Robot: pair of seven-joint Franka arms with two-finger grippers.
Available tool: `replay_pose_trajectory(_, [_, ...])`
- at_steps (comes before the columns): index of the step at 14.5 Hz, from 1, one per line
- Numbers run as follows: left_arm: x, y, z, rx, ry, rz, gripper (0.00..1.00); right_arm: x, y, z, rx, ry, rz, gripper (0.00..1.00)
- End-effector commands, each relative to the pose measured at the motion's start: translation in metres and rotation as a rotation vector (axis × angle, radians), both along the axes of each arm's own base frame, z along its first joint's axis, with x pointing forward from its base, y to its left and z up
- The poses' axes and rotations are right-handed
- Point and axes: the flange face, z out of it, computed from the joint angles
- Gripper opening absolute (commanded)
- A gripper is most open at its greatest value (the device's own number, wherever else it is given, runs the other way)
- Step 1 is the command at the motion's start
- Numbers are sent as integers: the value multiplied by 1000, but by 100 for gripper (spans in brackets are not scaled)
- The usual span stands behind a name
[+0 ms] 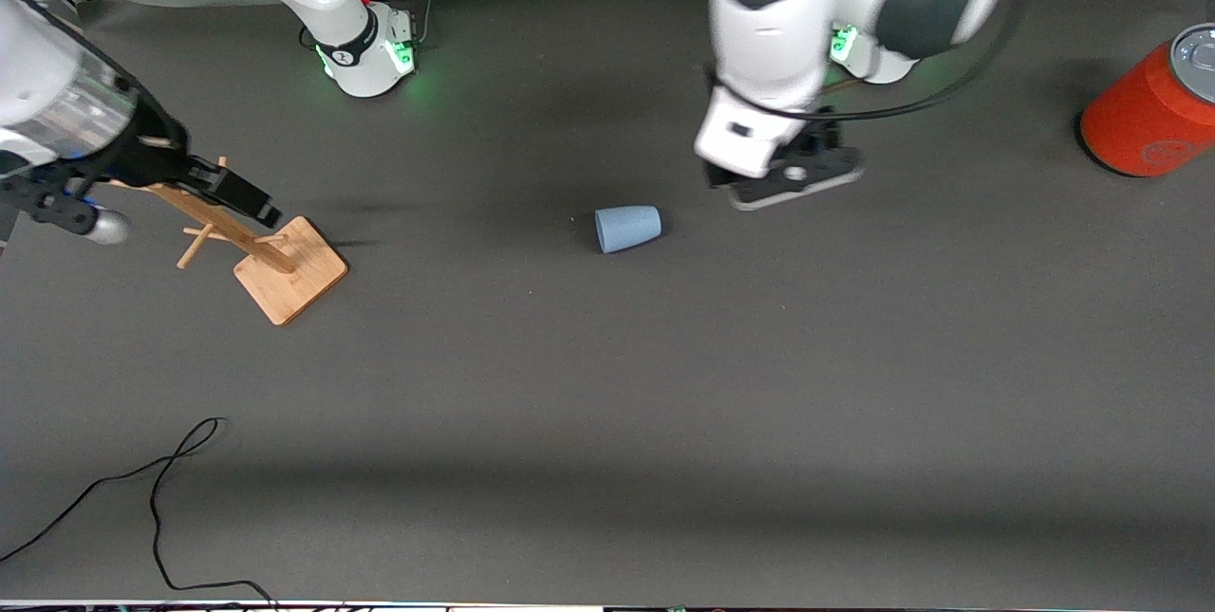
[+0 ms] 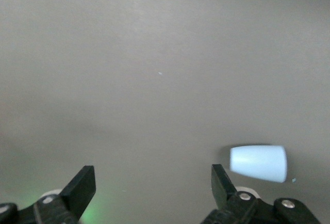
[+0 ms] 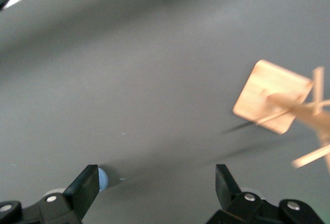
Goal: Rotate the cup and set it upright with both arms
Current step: 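Lower the left gripper and grasp the lying cup's rim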
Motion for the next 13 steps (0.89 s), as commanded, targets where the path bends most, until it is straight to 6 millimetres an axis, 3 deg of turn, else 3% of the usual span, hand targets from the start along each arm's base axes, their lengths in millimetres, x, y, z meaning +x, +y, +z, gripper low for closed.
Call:
replay_pose_trajectory(1, [-4, -84, -35, 59, -81, 66, 100, -21, -23, 3, -67, -18, 151, 100])
replay_pose_trajectory(5, [-32, -170, -116, 204, -85, 50, 100, -19, -79, -2, -63, -26, 236, 100])
replay_pose_trajectory(9, [-71, -203, -169, 277, -81, -30, 100, -19, -89, -8, -65, -15, 247, 100])
replay_pose_trajectory(13, [-81, -219, -215, 314, -131, -42, 100, -17, -87, -9, -68, -16, 248, 100])
